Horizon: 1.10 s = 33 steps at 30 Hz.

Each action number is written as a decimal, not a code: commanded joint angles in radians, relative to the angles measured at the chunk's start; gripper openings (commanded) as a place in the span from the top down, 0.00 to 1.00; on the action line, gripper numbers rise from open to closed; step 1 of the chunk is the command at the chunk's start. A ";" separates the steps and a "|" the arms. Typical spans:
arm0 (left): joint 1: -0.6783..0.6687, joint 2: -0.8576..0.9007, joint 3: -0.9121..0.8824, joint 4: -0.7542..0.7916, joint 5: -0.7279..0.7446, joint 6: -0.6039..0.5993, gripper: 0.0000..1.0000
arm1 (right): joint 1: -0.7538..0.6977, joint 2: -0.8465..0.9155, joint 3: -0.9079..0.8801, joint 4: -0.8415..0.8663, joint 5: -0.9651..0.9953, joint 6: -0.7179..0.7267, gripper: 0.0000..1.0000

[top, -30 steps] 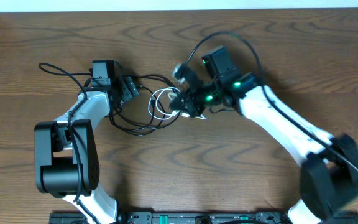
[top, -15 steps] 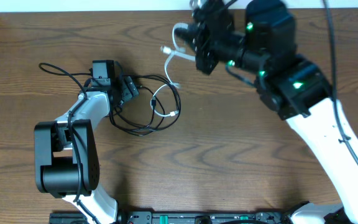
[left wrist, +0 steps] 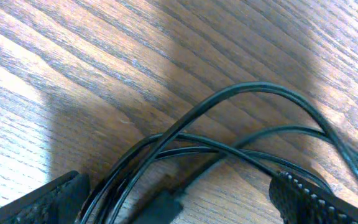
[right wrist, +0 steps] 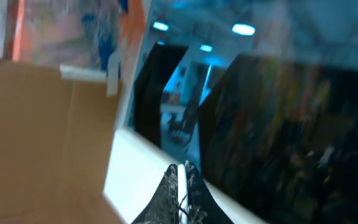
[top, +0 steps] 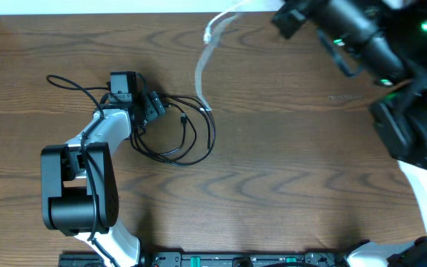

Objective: Untangle cables
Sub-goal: 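Lift the white cable with the right gripper up and to the right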

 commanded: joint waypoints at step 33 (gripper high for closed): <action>0.000 0.042 -0.039 -0.036 0.068 -0.017 0.02 | -0.185 0.257 0.063 -0.073 0.938 -0.193 0.99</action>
